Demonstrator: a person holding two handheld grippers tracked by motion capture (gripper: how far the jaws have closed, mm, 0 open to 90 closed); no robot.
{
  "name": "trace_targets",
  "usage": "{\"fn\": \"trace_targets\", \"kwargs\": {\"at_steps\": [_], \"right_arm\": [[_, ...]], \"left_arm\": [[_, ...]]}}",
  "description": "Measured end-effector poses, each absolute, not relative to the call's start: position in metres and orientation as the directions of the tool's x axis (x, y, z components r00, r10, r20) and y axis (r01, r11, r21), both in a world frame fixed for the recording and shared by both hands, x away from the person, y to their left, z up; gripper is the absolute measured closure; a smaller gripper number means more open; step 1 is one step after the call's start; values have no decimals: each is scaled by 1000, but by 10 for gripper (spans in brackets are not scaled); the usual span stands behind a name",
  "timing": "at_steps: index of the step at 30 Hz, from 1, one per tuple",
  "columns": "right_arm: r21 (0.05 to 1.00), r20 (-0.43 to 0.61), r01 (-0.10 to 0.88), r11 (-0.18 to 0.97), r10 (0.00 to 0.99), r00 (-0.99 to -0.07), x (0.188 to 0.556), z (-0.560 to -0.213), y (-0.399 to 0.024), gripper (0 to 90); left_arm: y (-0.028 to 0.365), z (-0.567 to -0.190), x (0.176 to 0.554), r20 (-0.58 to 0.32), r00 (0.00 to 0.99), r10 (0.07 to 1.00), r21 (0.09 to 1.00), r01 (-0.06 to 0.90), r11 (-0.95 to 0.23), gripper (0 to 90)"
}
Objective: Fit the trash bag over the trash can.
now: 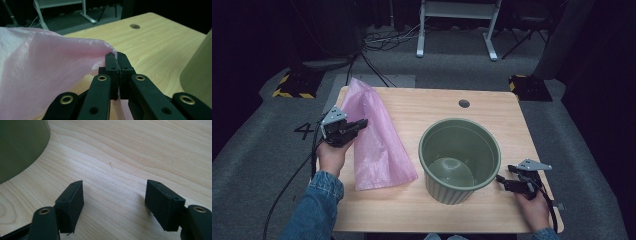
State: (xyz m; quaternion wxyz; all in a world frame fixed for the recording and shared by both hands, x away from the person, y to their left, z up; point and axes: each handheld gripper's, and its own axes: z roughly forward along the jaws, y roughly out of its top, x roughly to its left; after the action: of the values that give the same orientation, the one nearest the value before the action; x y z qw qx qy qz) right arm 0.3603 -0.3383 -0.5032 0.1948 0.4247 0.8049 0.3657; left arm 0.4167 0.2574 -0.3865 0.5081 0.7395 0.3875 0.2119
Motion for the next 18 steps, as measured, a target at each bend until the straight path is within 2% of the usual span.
{"fn": "trace_targets", "kwargs": {"at_steps": [18], "right_arm": [[754, -4, 540, 373, 825, -564, 360, -503, -338, 313]], "left_arm": [[249, -331, 402, -46, 696, 716, 971, 200, -132, 892]]}}
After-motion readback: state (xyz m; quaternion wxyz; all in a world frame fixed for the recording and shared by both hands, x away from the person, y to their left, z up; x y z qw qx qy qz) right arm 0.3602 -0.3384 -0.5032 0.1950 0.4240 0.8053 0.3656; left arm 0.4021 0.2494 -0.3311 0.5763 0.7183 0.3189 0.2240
